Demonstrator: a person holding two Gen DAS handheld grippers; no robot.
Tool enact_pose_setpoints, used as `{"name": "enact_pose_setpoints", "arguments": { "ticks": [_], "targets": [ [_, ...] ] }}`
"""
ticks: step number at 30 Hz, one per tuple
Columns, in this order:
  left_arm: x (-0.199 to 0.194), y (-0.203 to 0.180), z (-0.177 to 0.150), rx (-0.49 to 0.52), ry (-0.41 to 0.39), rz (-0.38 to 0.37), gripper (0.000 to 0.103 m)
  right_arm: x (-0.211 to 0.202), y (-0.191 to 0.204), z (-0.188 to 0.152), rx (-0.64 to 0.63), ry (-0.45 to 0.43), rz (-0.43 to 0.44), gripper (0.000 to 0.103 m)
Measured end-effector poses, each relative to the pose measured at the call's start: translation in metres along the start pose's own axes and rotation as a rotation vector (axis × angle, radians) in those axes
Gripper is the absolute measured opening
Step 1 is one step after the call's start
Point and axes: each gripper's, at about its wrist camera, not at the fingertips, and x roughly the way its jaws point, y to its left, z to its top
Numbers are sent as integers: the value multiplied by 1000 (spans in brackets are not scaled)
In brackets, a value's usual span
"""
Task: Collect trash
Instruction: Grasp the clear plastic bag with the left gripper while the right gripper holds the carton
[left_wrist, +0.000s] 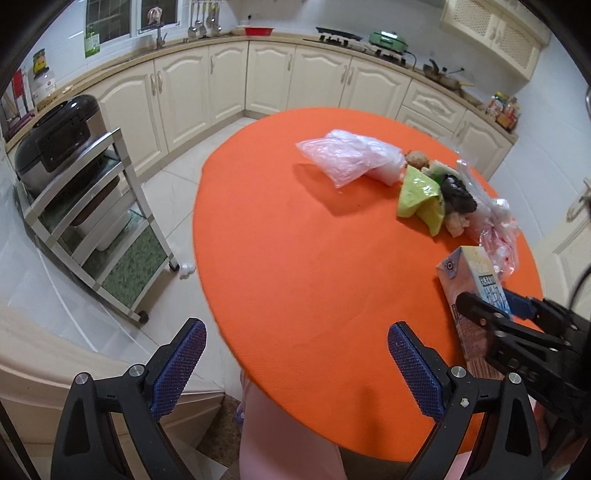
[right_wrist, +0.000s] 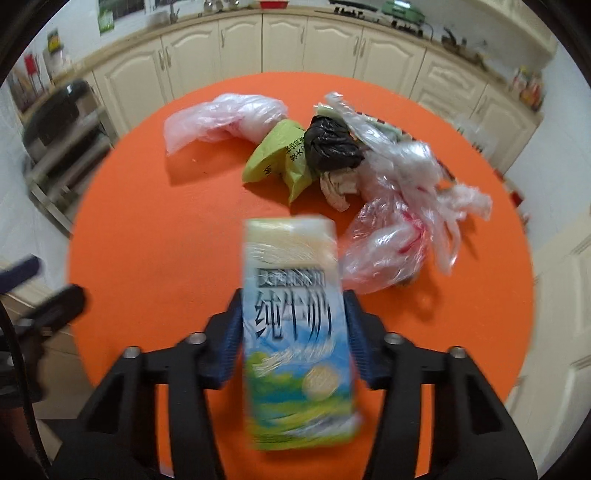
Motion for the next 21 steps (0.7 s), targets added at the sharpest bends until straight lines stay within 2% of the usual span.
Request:
{"name": "enact_pose_setpoints", "arguments": {
  "ticks": [7, 11, 15, 21],
  "targets": [
    [-6, -37, 2, 70, -14, -36, 96, -58, -34, -23, 128, -112, 81, 47],
    [-8, -71, 6, 128, -21, -87, 96, -90, -69, -35, 220, -184, -4, 47],
    [-2, -109, 16, 186, -22, -133, 98, -106, -108, -47, 322, -206, -115, 47],
    [20, -164, 39, 235, 27, -161, 98, -102, -155, -57, 402, -206, -124, 47]
  ]
}}
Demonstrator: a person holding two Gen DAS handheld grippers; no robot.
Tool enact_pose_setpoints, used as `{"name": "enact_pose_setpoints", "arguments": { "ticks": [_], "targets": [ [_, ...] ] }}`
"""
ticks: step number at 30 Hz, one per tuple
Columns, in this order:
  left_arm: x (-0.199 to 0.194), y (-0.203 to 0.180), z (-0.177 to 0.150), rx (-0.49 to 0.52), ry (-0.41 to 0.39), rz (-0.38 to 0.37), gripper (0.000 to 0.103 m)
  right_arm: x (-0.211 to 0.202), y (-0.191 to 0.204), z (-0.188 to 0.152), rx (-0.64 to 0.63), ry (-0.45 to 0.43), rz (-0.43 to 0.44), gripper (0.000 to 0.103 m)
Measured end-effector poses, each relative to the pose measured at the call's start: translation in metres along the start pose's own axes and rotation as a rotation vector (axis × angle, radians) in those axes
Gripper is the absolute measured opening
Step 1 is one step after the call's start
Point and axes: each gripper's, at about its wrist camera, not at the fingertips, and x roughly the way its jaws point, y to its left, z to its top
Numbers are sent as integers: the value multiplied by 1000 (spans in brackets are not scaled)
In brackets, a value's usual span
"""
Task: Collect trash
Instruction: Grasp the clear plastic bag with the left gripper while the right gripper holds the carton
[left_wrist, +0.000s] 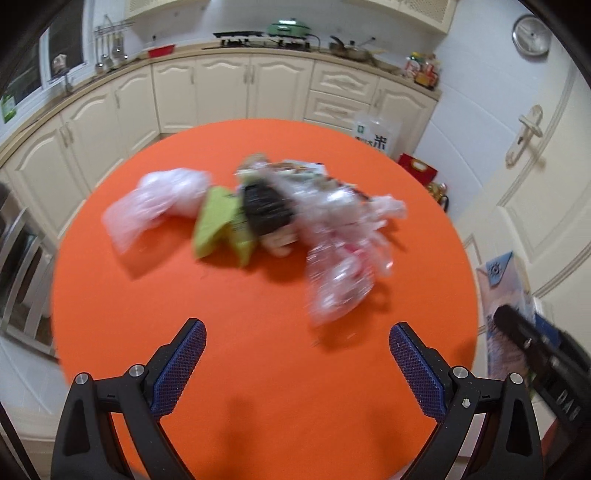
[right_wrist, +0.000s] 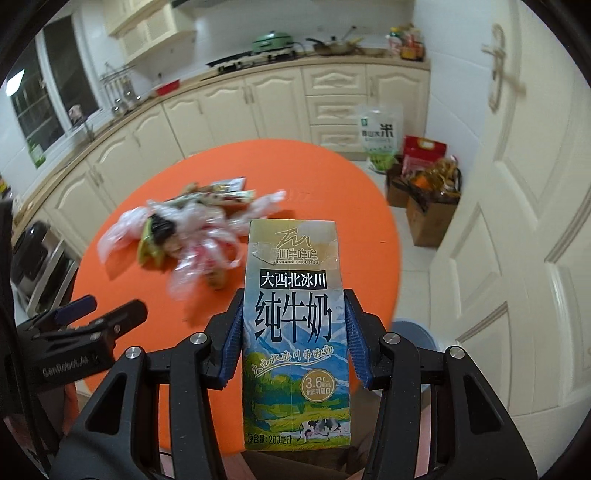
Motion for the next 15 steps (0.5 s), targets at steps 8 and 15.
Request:
{"name": "enact_pose_setpoints", "arguments": {
  "ticks": [8, 15],
  "targets": [
    [43, -17, 42, -123, 58, 7, 98, 33, -52, 11, 79, 28, 36, 47],
    [76, -35, 69, -165, 81, 84, 93, 57, -64, 26, 80, 51, 85, 47]
  ]
}}
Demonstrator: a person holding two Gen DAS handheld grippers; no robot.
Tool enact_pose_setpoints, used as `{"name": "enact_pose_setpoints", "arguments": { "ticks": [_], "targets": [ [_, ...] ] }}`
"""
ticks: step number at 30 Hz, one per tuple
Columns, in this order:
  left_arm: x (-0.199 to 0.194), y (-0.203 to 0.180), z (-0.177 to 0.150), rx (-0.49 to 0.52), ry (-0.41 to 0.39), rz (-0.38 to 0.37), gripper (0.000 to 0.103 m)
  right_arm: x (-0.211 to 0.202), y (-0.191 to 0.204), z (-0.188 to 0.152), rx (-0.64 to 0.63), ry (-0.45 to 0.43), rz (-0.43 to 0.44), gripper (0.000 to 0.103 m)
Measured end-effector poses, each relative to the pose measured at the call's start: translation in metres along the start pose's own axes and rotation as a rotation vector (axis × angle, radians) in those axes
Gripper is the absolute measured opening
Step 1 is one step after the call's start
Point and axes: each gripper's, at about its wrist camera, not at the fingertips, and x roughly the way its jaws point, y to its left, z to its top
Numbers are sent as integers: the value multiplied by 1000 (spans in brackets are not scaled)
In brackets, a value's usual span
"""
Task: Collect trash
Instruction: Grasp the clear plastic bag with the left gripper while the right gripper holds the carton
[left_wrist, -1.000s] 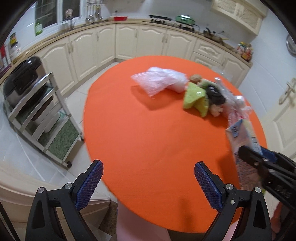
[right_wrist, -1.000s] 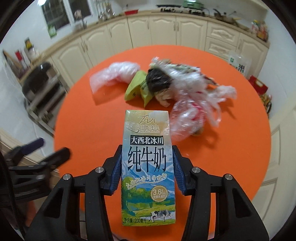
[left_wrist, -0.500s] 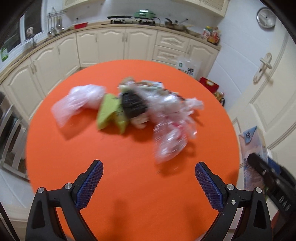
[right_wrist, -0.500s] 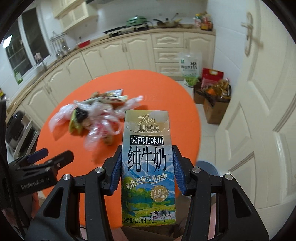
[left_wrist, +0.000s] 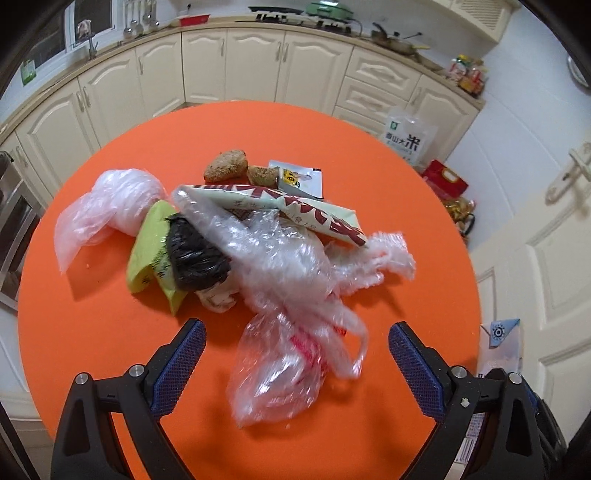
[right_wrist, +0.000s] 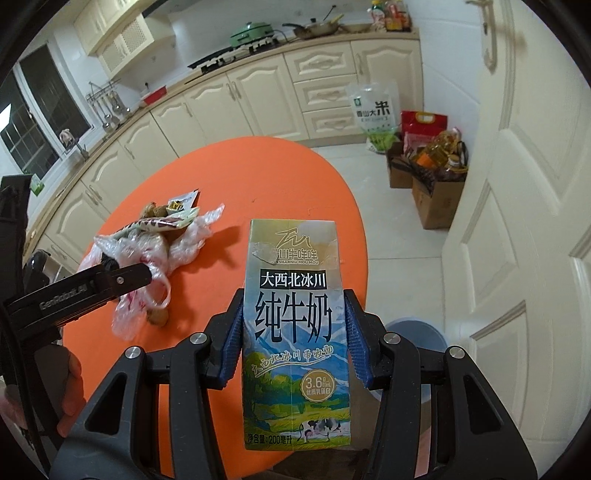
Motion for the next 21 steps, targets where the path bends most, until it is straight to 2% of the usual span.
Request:
{"name": "enact_pose_setpoints", "arguments": {
  "ticks": [1, 3, 4, 6, 11, 16, 21],
  "targets": [
    [4, -2, 0, -3, 1, 7, 88, 3, 0, 2, 0, 4, 6, 47],
    [15, -6, 1, -15, 13, 32, 53, 8, -1, 5, -2, 10, 16, 47],
    [20, -8, 0, -16, 34, 27, 50, 9, 0, 6, -6, 14, 21, 47],
    [30, -10, 1, -10, 64, -3, 36, 11, 2, 7, -5, 17, 28, 47],
    [23, -8, -2, -1, 41, -9, 31, 9, 8, 4, -9, 15, 29, 47],
    [8, -5, -9, 29, 27, -16, 30, -3, 15, 1, -9, -4, 25, 47],
    [-14, -2, -27, 56, -20, -28, 30, -24, 26, -8, -24, -40, 29, 47]
  ]
}}
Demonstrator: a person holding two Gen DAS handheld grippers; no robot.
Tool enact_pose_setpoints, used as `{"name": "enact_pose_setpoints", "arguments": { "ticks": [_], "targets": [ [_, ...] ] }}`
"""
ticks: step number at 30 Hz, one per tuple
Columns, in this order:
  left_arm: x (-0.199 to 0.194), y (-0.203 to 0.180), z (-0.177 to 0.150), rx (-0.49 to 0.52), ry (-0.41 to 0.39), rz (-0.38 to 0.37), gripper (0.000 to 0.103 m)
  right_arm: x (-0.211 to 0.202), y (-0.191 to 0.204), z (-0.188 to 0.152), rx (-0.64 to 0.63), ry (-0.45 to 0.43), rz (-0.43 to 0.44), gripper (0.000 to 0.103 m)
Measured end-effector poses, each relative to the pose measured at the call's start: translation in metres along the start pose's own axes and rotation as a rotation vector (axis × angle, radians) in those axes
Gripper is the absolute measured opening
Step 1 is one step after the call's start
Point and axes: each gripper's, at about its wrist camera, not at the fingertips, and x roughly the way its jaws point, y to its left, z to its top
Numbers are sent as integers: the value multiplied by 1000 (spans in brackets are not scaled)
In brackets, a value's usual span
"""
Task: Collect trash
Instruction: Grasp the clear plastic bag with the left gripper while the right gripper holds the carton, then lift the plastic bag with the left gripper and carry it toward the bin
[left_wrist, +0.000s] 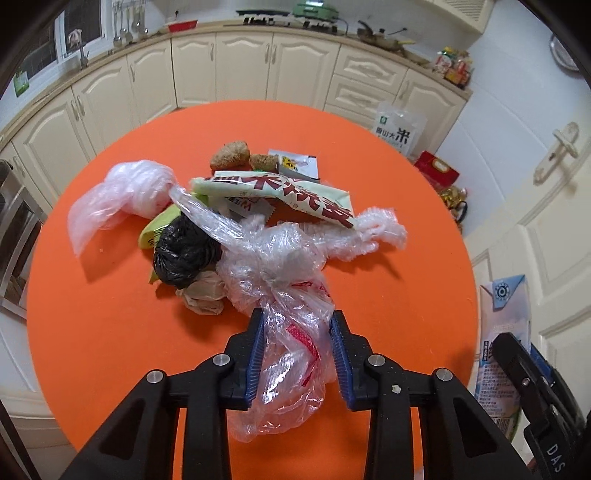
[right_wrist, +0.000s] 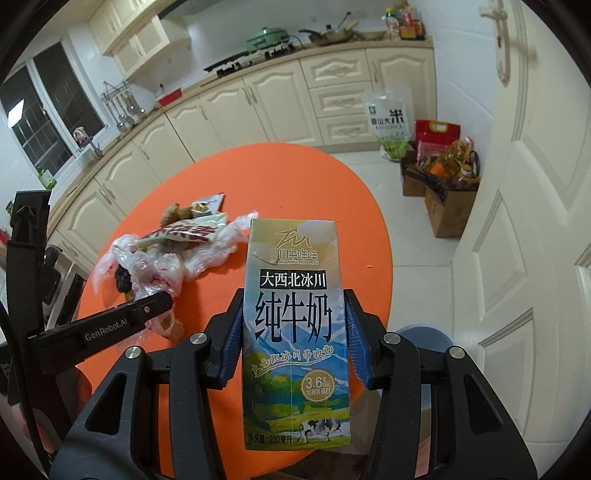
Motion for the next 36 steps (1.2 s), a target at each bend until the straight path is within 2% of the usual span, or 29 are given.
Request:
{"name": "enact_pose_setpoints", "arguments": {
  "ticks": [10, 19, 25, 28, 30, 32, 34, 35, 36],
  "targets": [
    [-51, 12, -28, 29, -96, -30, 29, -39, 32, -24, -41, -43, 1, 47],
    [-93, 39, -44, 42, -151, -80, 29, -61, 49, -37, -55, -70, 23, 47],
    [-92, 70, -66, 63, -101, -163, 29, -55, 61, -50, -74, -44, 46, 47],
    [-75, 89, -77, 55, -35, -172, 29, -46, 67, -54, -83, -16, 54, 47],
    [-66, 101, -77, 31, -19, -160, 36, -41, 72, -57, -92, -3, 60, 47],
    [-64, 110, -77, 25, -44, -159, 43, -36, 76, -57, -100, 8, 65, 47],
    [-65, 112, -78, 33, -64, -112, 62, -31, 80, -59, -108, 19, 65, 47],
    [-65, 113, -79, 30, -70, -79, 77, -30, 83, -60, -109, 24, 66, 47],
    [-63, 114, -80, 19, -73, -61, 80, -28, 84, -61, -110, 31, 66, 47]
  ]
}}
